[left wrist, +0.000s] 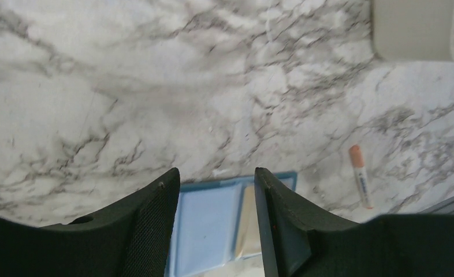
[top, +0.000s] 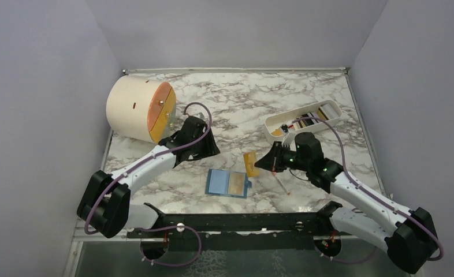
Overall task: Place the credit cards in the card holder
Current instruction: Insert the credit card into the card holder.
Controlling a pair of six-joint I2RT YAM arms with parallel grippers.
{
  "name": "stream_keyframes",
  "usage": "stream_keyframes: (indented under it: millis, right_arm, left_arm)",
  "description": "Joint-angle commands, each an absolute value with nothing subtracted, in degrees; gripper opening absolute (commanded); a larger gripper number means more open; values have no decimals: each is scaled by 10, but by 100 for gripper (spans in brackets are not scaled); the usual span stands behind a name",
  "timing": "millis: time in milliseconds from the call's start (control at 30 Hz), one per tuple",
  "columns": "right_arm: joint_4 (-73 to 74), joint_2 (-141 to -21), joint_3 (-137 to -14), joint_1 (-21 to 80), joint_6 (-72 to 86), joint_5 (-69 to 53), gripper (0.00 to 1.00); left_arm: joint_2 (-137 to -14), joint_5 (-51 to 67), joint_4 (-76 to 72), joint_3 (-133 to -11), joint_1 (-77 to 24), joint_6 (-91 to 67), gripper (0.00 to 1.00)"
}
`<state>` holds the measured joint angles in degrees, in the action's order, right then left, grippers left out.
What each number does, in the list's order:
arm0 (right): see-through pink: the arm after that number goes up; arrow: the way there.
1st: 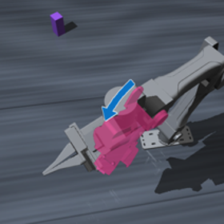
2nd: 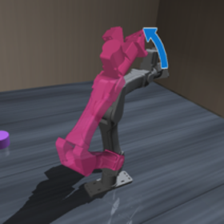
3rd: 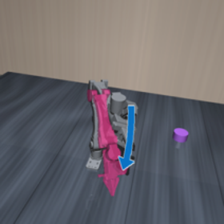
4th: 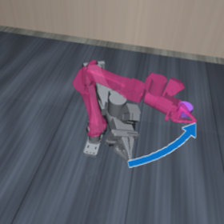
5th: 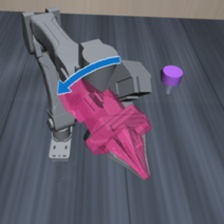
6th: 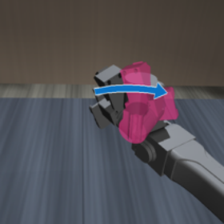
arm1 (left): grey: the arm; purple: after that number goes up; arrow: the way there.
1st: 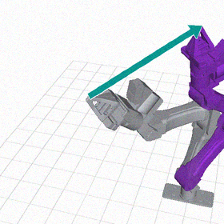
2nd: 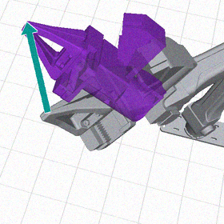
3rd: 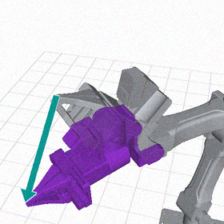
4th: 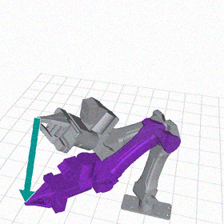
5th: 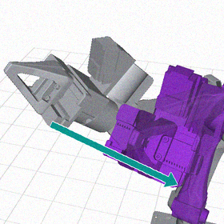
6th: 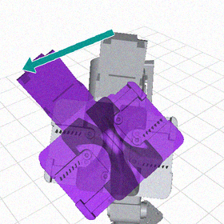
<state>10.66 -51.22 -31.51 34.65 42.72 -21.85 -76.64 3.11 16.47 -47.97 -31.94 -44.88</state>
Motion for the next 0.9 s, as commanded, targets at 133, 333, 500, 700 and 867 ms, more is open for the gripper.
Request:
stream_keyframes:
  millis: [133,333,500,700,867]
  right_arm:
    - [-59,-589,-263,366,497,-270,1]
    - [-126,-660,-239,386,520,-273,1]
    - [-174,-723,-230,412,541,-263,1]
    - [-211,-778,-227,436,555,-243,1]
    - [-222,-802,-219,438,559,-228,1]
  left_arm:
    - [-703,41,178,-374,-320,-440,55]
    - [-670,77,136,-311,-320,-461,54]
    - [-664,121,102,-264,-320,-488,46]
    - [-642,125,98,-235,-320,-494,35]
    - [-619,134,96,-210,-320,-507,29]
